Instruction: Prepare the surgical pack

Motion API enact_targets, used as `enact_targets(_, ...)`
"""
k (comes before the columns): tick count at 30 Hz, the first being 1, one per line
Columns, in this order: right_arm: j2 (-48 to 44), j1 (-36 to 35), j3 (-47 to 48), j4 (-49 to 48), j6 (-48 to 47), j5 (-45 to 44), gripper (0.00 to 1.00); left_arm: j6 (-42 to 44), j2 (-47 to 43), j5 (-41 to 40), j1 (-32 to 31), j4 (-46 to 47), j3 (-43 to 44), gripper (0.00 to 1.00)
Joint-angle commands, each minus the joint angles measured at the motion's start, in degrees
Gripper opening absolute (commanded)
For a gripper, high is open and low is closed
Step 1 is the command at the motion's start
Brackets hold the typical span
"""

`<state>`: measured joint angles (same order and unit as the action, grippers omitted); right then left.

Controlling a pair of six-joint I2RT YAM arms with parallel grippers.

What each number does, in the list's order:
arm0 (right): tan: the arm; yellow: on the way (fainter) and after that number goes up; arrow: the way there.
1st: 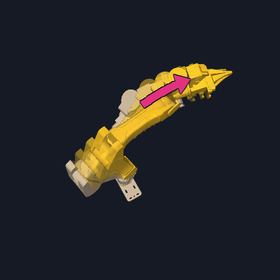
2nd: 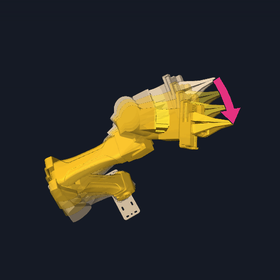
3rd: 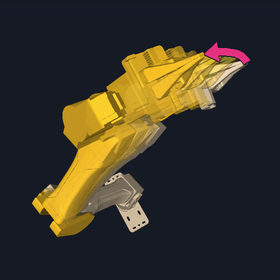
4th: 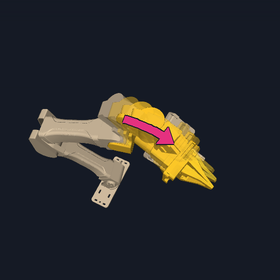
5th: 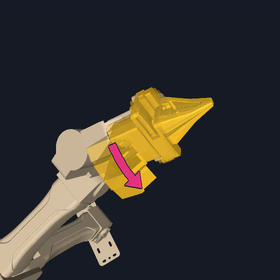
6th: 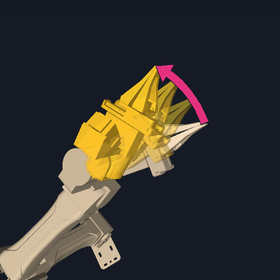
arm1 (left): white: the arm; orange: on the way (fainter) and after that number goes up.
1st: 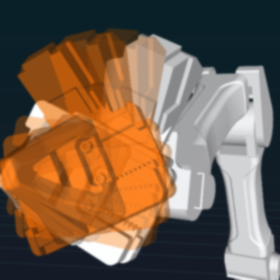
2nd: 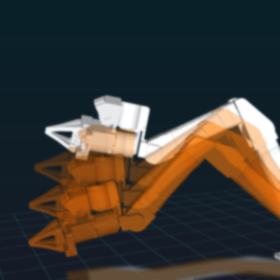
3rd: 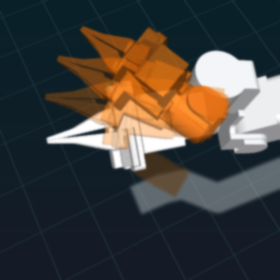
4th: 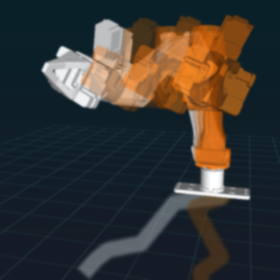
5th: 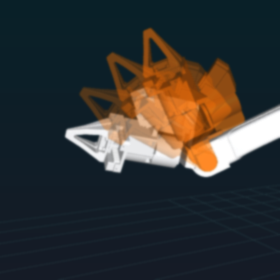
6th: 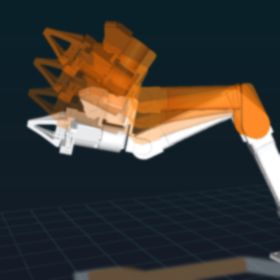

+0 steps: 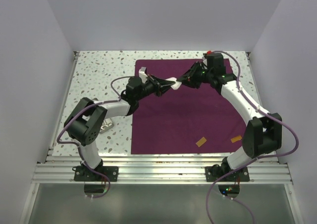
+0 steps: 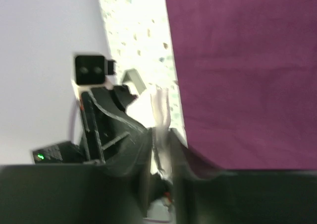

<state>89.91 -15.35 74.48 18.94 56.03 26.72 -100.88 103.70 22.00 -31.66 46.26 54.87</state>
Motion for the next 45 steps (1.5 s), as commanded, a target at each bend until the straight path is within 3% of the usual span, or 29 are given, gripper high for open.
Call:
enact_targets(1, -1.05, -0.64, 2.67, 5.72, -4.60, 1.67, 0.31, 4.36, -3.58, 3.04, 2.12, -0.44, -3.27, 0.00)
enact_targets(3, -1.23, -0.64, 4.96, 10.22, -9.77, -1.31, 0.49, 13.57, -8.67, 5.94, 5.72, -7.72, -4.51, 0.00)
enact_targets(4, -0.70, -0.55, 7.76, 14.94, -11.63, -2.28, 0.68, 23.26, -10.78, 6.82, 7.21, -20.12, -4.16, 0.00)
enact_targets(6, 0.44, -0.64, 12.42, 24.41, -18.02, -4.65, 0.81, 32.02, -18.16, 5.34, 12.04, -38.06, -4.51, 0.00)
enact_targets(8, 1.50, -0.64, 13.67, 28.94, -22.95, -6.58, 0.85, 43.33, -24.38, 3.15, 17.12, -49.45, -4.77, 0.00)
enact_targets(9, 1.06, -0.55, 12.55, 30.18, -23.94, -6.94, 0.85, 46.79, -25.99, 2.27, 18.98, -60.56, -4.08, 0.00)
enact_targets(13, -2.72, -1.17, 6.22, 28.17, -26.14, -5.37, 0.86, 62.96, -31.36, -5.02, 31.44, -82.32, -2.93, 0.00)
enact_targets(16, -4.39, -2.04, 2.35, 28.17, -27.64, -4.31, 0.87, 70.61, -33.38, -9.68, 38.23, -89.30, -2.93, 0.00)
enact_targets(20, -5.71, -2.22, -0.12, 28.17, -29.39, -2.29, 0.87, 75.65, -33.13, -14.26, 40.62, -90.30, -3.89, 0.00)
enact_targets(27, -5.62, -2.22, 0.23, 28.61, -30.72, -0.18, 0.87, 78.82, -28.74, -9.70, 41.85, -83.79, -10.04, 0.00)
enact_targets(38, -6.85, -2.31, -1.61, 29.31, -31.68, -2.19, 0.88, 82.33, -17.40, -9.25, 43.70, -82.02, -6.62, 0.00)
enact_targets(45, -6.76, -2.31, -2.76, 29.40, -31.77, -3.16, 0.88, 84.00, -16.52, -10.40, 44.23, -81.24, -4.25, 0.00)
